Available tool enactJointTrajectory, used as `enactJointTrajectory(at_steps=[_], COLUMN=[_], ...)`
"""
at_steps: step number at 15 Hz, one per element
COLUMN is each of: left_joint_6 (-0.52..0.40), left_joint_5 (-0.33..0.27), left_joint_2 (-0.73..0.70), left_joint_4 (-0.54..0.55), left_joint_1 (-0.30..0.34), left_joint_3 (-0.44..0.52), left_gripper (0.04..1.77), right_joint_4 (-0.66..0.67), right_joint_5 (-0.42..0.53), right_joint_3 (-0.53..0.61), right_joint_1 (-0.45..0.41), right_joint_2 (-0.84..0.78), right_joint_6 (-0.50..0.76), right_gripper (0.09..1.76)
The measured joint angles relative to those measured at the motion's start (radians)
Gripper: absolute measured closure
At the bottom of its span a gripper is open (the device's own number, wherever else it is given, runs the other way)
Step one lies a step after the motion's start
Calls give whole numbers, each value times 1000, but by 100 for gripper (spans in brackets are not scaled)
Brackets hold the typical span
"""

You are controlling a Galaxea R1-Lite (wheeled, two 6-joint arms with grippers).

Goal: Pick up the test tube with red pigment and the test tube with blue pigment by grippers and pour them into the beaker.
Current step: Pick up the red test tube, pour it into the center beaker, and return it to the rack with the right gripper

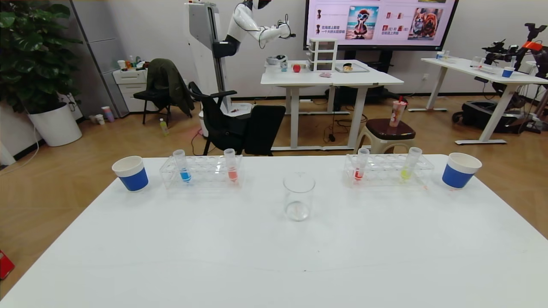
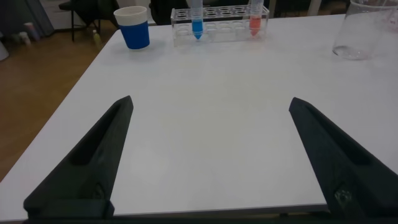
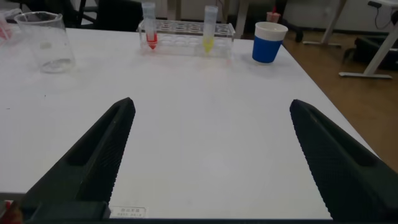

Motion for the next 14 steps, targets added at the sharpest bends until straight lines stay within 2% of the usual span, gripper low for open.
enactJointTrajectory(at_steps=[3, 6, 8, 14], left_joint_6=[0, 0, 0, 0], left_joint_5=[0, 0, 0, 0], left_joint_2=[0, 0, 0, 0], left_joint_4=[0, 0, 0, 0], left_joint_1=[0, 0, 0, 0], left_joint_3=[0, 0, 0, 0], left_gripper=[6, 6, 6, 6], right_joint_4=[-5, -42, -127, -477], right_joint_5=[-7, -6, -4, -2], right_joint_3=[-87, -182, -227, -346], right_joint_1=[0, 10, 23, 93], right_joint_2=[19, 145, 279, 816], right_joint_6=[-3, -3, -2, 2], right_gripper=[11, 11, 11, 11])
